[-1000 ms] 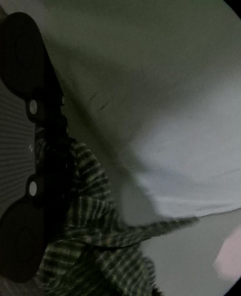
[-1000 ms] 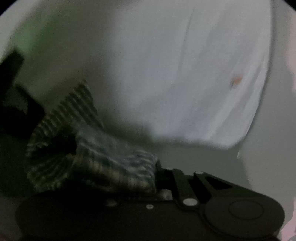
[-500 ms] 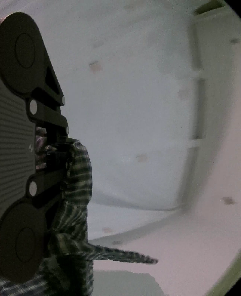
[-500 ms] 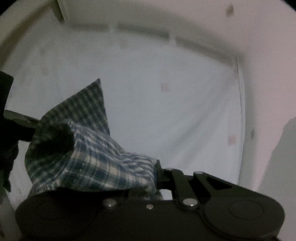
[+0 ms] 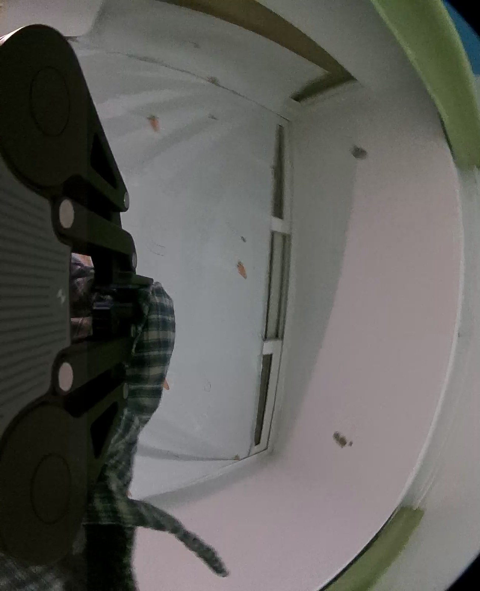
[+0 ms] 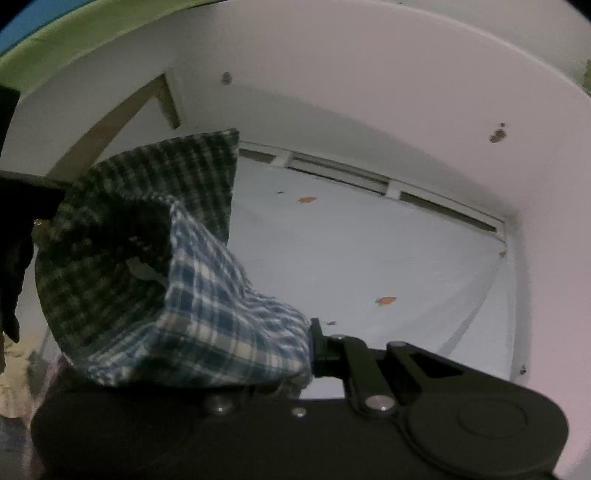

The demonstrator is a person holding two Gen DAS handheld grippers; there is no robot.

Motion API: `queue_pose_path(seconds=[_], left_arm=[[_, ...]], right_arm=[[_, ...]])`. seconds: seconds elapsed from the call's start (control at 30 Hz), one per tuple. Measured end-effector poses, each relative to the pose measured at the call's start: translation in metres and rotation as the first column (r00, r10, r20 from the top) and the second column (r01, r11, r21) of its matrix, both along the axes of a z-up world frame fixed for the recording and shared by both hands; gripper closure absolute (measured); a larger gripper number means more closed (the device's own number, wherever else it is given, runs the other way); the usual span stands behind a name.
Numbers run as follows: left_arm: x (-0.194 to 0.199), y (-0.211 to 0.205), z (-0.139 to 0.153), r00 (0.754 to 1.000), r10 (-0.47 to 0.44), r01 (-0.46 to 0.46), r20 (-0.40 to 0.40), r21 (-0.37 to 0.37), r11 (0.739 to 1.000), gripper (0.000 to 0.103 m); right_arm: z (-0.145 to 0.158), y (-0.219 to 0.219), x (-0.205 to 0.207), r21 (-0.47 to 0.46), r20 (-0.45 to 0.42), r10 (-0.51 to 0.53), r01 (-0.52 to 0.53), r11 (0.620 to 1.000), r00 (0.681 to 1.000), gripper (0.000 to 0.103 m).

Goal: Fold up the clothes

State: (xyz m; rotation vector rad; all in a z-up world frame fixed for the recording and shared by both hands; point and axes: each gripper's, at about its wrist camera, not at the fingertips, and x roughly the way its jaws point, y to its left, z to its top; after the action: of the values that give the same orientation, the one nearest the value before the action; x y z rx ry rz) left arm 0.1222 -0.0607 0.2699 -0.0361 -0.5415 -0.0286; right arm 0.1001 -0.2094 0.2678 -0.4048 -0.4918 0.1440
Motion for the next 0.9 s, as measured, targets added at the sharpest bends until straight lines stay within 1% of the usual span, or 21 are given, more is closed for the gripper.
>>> queue_pose_path(seconds=[0.03,0.13,0.17,0.27,0.33,0.4,0.47,0.53,0.6,0.67,0.7,0.77,0.83,0.87,0.9], left_arm=[[-0.01,0.006,-0.001,1.0,-0.005,0.005,-0.01,-0.009,1.0,0.095],[-0.036,0.005,-0.006,1.0,0.021,-0.021,-0.015,0.02,1.0,0.095],[-0.044,0.005,-0.005,1.0,0.017,-0.016,-0.012,0.031,0.999,0.095],[-0.061,0.006,-0.003,1.0,-0.008,0.008,0.008,0.036,0.999,0.095],[-0.062,0.0,-0.002,1.0,0.005,-0.006,0.026,0.049,0.999,0.094],[-0.052,-0.011,-0.008,0.999,0.049,-0.051,0.022,0.077,0.996,0.094],[-0.032,-0.023,-0.017,0.996,0.092,-0.091,-0.004,0.108,0.99,0.093],[-0.001,-0.032,-0.029,0.99,0.132,-0.124,-0.053,0.138,0.983,0.091],[0.041,-0.04,-0.044,0.977,0.174,-0.151,-0.121,0.178,0.972,0.091],[0.088,-0.048,-0.062,0.957,0.211,-0.167,-0.198,0.215,0.962,0.09],[0.12,-0.052,-0.073,0.943,0.229,-0.174,-0.243,0.226,0.958,0.09],[0.186,-0.058,-0.089,0.909,0.249,-0.181,-0.334,0.223,0.958,0.09],[0.271,-0.06,-0.107,0.863,0.247,-0.188,-0.44,0.175,0.966,0.09],[0.307,-0.06,-0.115,0.846,0.246,-0.2,-0.473,0.147,0.969,0.09],[0.354,-0.063,-0.128,0.818,0.265,-0.223,-0.51,0.144,0.964,0.082]], right_arm=[[-0.002,0.001,-0.009,-0.005,-0.005,-0.003,0.003,1.0,1.0,0.094],[-0.005,0.004,-0.032,-0.01,-0.021,-0.016,0.016,1.0,1.0,0.093],[-0.006,0.004,-0.038,-0.013,-0.02,-0.029,0.029,0.999,0.999,0.093],[-0.001,0.005,-0.058,-0.029,0.011,-0.083,0.084,0.996,0.996,0.093],[0.002,0.006,-0.067,-0.032,0.036,-0.104,0.105,0.994,0.994,0.092],[0.001,0.007,-0.063,-0.051,0.049,-0.138,0.14,0.989,0.989,0.091],[-0.006,0.005,-0.045,-0.071,0.03,-0.166,0.168,0.983,0.986,0.091],[-0.013,0.002,-0.022,-0.082,-0.006,-0.177,0.176,0.981,0.984,0.091],[-0.025,-0.009,0.018,-0.076,-0.072,-0.165,0.159,0.984,0.984,0.09],[-0.037,-0.02,0.064,-0.069,-0.143,-0.152,0.143,0.987,0.978,0.09],[-0.045,-0.027,0.097,-0.065,-0.19,-0.142,0.132,0.989,0.972,0.09],[-0.063,-0.036,0.169,-0.048,-0.275,-0.129,0.12,0.992,0.953,0.09],[-0.079,-0.039,0.247,-0.02,-0.346,-0.126,0.126,0.992,0.93,0.091],[-0.087,-0.04,0.285,-0.007,-0.381,-0.123,0.13,0.991,0.916,0.091],[-0.096,-0.042,0.324,0.006,-0.415,-0.12,0.135,0.991,0.902,0.09]])
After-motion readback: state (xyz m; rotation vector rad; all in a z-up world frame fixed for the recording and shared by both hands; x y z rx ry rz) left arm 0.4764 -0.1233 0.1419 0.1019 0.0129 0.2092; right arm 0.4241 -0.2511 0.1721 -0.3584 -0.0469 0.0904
